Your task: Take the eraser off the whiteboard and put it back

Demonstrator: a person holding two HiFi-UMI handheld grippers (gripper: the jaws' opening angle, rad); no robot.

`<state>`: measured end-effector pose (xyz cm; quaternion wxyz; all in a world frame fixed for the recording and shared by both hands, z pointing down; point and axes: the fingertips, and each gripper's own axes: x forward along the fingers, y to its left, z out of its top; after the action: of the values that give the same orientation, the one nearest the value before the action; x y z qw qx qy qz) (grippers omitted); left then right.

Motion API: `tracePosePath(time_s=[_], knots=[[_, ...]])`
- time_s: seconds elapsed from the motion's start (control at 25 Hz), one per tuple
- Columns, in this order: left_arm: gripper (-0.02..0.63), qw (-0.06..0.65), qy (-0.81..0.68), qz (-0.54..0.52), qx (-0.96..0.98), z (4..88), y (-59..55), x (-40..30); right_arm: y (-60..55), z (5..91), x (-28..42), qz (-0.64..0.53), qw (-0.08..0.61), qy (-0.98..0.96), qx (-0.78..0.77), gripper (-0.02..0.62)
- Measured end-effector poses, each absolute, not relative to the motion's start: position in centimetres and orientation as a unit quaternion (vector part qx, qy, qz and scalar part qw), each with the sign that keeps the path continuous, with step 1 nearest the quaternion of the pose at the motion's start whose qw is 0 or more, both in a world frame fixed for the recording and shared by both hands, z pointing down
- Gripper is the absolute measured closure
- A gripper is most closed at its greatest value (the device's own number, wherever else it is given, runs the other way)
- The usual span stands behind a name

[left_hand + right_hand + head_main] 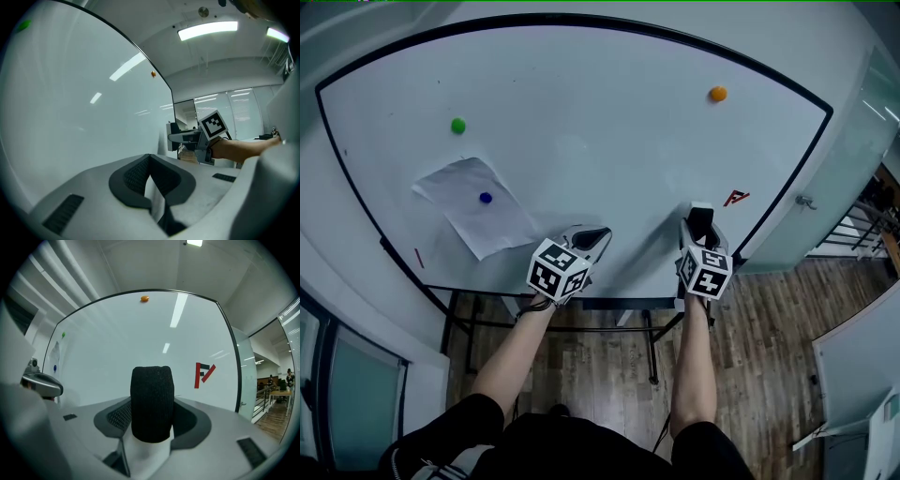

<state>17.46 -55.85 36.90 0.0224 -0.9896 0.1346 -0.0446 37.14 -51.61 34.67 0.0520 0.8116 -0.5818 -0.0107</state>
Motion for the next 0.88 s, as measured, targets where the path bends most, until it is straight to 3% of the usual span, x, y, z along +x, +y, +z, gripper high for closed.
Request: tracePosePath(time_s=[0.2,0.48,0.88], knots=[[0.588,0.023,0.137,-0.039,-0.989,36.4,-53.7,18.4,-49.7,35.5,37.0,-0.002,0.053,-0.586,0.808,0.348],[0.588,-0.031,0.174,0.011,-0.984,34.2,-50.2,18.2,-46.4,36.3,36.4,0.002,0.054,-0.593,0.803,0.348],[0.588,-0.037,0.247,-0.017,-0.968,37.4,-45.8,16.1,-40.7,37.4,32.9,-0.002,0.068,-0.626,0.777,0.348]])
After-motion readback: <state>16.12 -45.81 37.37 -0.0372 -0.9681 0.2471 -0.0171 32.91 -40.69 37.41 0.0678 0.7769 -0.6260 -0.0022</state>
